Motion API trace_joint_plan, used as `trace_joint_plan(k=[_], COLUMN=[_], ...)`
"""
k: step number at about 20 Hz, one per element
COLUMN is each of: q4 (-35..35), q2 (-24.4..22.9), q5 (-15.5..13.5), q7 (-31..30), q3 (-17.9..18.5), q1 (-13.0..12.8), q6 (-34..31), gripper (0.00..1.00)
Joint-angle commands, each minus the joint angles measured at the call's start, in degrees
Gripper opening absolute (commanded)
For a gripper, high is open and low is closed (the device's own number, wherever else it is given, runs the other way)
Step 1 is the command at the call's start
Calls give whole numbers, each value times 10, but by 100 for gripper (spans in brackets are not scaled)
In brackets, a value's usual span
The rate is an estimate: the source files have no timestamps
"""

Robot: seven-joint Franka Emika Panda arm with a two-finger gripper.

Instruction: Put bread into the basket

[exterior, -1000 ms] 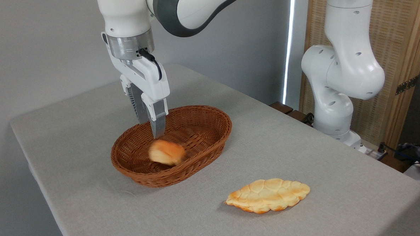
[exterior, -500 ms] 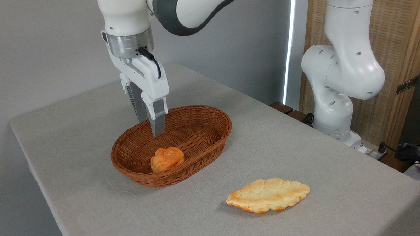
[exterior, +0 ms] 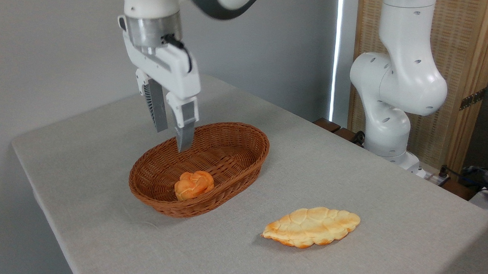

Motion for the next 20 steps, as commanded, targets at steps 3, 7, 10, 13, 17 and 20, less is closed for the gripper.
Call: trace_joint_plan(k=[3, 7, 10, 13, 17, 20], q4=[64, 66, 66, 66, 65, 63], q2=[-6, -6, -5, -4, -3, -3], q5=[5, 4, 4, 3, -2, -2], q7=[37, 55, 54, 49, 49, 48], q3=[80, 83, 81, 81, 78, 74], q1=[-1, -1, -1, -2, -2, -2], q6=[-63, -63, -63, -63, -63, -63], gripper=[100, 100, 100, 100, 100, 100])
